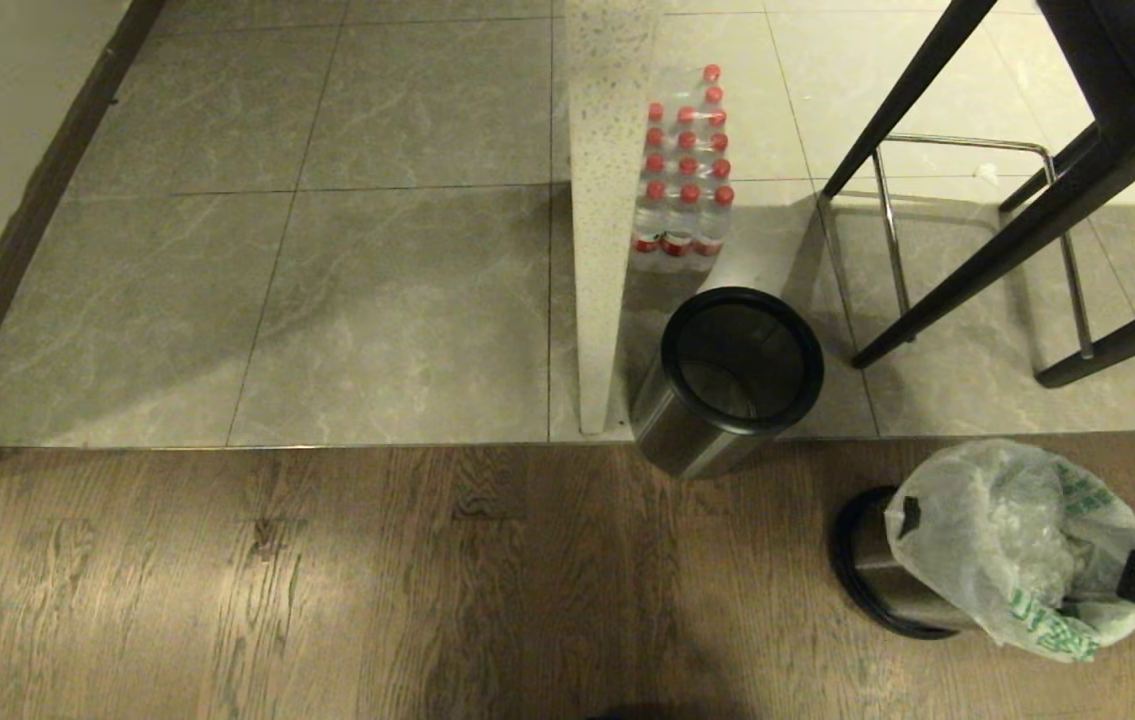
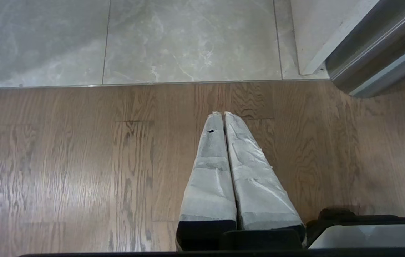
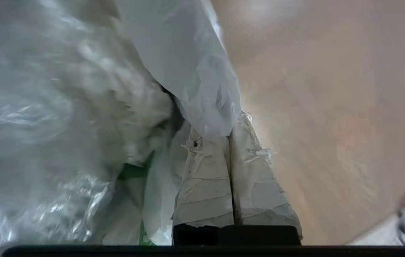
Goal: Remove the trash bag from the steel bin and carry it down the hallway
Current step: Pick up the trash bag
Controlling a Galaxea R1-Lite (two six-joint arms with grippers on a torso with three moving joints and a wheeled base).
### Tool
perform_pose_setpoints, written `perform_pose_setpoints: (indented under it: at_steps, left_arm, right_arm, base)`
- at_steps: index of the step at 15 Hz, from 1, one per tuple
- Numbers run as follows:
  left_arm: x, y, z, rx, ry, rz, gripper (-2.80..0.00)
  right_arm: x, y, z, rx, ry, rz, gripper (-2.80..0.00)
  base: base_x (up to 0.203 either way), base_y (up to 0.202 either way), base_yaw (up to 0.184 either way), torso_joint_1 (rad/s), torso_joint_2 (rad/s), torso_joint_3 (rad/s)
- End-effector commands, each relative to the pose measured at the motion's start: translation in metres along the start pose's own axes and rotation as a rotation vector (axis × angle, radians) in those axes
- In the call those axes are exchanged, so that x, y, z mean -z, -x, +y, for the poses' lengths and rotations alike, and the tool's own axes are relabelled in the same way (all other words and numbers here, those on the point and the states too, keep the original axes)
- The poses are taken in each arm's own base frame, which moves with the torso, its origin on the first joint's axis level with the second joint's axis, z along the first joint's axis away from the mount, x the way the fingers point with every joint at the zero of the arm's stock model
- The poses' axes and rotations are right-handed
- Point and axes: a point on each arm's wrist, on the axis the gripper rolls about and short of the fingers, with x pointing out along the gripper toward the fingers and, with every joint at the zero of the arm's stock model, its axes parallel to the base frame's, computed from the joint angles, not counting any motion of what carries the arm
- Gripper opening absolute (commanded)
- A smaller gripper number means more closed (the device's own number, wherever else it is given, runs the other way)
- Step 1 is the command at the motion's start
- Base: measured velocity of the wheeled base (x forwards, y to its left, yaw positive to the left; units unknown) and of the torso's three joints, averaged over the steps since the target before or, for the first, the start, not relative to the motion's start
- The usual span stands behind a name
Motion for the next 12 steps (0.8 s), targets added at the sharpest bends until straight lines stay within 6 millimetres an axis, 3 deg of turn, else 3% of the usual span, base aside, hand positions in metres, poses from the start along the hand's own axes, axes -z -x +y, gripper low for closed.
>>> perform_pose_setpoints:
  at_steps: [1,4,5,12]
  left_arm:
    - [-0.0001,-0.0001,0.0,-0.001,0.001,0.0,-2.8]
    - [0.0003,-0.0002,0.0,0.0,0.001,0.002,-2.8]
    - [-0.0001,-0.0001,0.0,0.0,0.001,0.0,-2.8]
    - [-0.0001,-0.0001,0.0,0.0,0.001,0.0,-2.8]
  right_arm:
    - [0.0044,-0.0061,-0.0119,0.033,-0.021,0.018,-2.8]
    - [0.003,-0.0077,-0.0106,0.028,-0.005,0.005,-2.8]
    - [0.0032,-0.0076,-0.0106,0.028,0.016,0.011,0.0]
    - [0.0015,-0.0057,-0.0115,0.056,0.029,-0.003,0.0]
  base:
    - [0.0,0.0,0.0,0.0,0.0,0.0]
    - [0.0,0.0,0.0,0.0,0.0,0.0]
    - [0.0,0.0,0.0,0.0,0.0,0.0]
    - [0.0,0.0,0.0,0.0,0.0,0.0]
